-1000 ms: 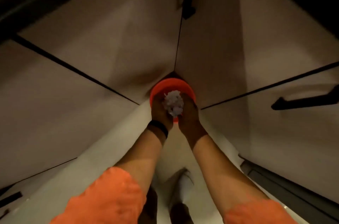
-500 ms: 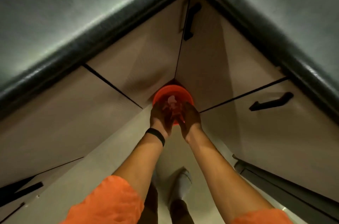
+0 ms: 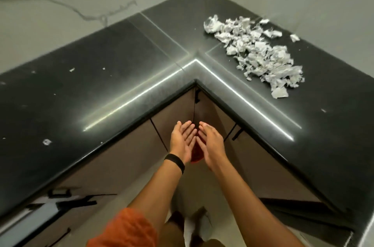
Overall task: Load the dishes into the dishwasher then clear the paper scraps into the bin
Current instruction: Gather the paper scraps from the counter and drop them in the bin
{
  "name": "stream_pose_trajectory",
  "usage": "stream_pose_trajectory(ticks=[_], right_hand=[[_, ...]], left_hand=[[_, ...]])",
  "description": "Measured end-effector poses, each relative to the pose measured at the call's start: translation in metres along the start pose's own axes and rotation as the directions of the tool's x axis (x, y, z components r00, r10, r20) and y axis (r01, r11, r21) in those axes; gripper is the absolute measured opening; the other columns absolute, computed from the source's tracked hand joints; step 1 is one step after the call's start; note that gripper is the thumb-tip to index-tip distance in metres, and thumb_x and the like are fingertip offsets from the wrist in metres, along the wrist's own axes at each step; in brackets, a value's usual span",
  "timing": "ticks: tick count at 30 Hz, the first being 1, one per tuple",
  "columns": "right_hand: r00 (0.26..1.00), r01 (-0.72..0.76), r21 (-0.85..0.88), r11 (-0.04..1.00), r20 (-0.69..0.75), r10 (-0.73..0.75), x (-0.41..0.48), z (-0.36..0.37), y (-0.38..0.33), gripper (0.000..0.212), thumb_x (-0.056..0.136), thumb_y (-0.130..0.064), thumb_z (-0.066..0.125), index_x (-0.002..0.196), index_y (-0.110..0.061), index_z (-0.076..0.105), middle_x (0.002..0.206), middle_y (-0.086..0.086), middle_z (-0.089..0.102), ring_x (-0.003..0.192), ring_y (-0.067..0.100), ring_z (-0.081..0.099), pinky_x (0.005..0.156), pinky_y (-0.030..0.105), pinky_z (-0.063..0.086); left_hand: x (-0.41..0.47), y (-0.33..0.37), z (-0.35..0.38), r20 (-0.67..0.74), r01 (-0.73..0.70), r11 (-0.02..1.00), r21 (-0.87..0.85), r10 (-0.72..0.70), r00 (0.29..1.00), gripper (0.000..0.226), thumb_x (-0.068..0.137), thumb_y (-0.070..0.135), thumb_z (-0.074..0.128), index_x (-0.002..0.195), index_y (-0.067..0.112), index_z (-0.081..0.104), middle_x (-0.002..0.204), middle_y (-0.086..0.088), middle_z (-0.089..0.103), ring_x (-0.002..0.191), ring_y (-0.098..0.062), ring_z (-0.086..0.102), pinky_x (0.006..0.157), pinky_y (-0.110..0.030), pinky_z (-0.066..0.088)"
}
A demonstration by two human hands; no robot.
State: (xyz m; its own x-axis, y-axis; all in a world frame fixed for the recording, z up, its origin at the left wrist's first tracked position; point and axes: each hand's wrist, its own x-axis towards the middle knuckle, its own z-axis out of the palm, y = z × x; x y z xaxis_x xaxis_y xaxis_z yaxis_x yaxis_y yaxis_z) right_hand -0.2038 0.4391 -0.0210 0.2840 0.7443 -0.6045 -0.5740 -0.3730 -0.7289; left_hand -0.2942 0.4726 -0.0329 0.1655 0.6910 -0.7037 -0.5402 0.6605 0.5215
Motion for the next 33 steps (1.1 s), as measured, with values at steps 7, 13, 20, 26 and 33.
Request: stream_pose_trajectory(ticks=[7,13,20,26,33], right_hand=[[0.981,0.184,-0.047,0.982,0.063,-0.181,-0.021,0.006,-0.037,0.017,0.1,-0.02,0.061,0.111,-0.012,0.072,0.111,0.004,0.074,0.11,0.015,0.067,0.096,0.033,0.054],[0.954,0.296,-0.105,0.949,0.087,-0.288,0.01,0.022,-0.065,0.018,0.099,-0.014,0.06,0.112,-0.009,0.072,0.106,0.003,0.075,0.101,0.009,0.071,0.087,0.027,0.057],[0.934,0.357,-0.17,0.918,0.089,-0.347,0.091,0.068,-0.112,0.016,0.098,-0.01,0.062,0.109,-0.011,0.072,0.104,0.007,0.075,0.103,0.019,0.07,0.093,0.033,0.057],[0.91,0.412,-0.259,0.873,0.076,-0.407,0.158,0.119,-0.161,0.016,0.096,-0.01,0.064,0.106,-0.018,0.073,0.104,0.001,0.076,0.103,0.017,0.071,0.091,0.033,0.057],[0.887,0.441,-0.378,0.814,0.047,-0.459,0.224,0.143,-0.205,0.016,0.094,-0.009,0.066,0.101,-0.021,0.073,0.1,-0.004,0.076,0.1,0.012,0.07,0.093,0.035,0.057]], left_hand=[[-0.025,0.019,0.03,0.107,-0.089,0.996,0.017,0.087,0.99,0.045,0.102,0.044,0.048,0.123,0.01,0.068,0.118,-0.009,0.074,0.116,-0.022,0.066,0.108,-0.037,0.046],[0.01,0.045,0.059,0.152,-0.105,0.994,0.007,0.103,0.983,0.044,0.101,0.045,0.051,0.122,0.011,0.069,0.118,-0.01,0.074,0.117,-0.025,0.065,0.111,-0.041,0.043],[0.093,0.113,0.109,0.206,-0.1,0.995,0.012,0.096,0.974,0.045,0.1,0.046,0.051,0.125,0.013,0.066,0.118,-0.007,0.074,0.119,-0.025,0.064,0.11,-0.041,0.044],[0.15,0.187,0.154,0.258,-0.082,0.995,0.052,0.066,0.964,0.046,0.1,0.047,0.051,0.126,0.012,0.065,0.117,-0.008,0.074,0.103,-0.02,0.067,0.089,-0.032,0.051],[0.198,0.228,0.194,0.282,-0.05,0.996,0.073,0.028,0.959,0.048,0.099,0.049,0.051,0.128,0.013,0.064,0.119,-0.007,0.073,0.105,-0.019,0.067,0.097,-0.035,0.049]])
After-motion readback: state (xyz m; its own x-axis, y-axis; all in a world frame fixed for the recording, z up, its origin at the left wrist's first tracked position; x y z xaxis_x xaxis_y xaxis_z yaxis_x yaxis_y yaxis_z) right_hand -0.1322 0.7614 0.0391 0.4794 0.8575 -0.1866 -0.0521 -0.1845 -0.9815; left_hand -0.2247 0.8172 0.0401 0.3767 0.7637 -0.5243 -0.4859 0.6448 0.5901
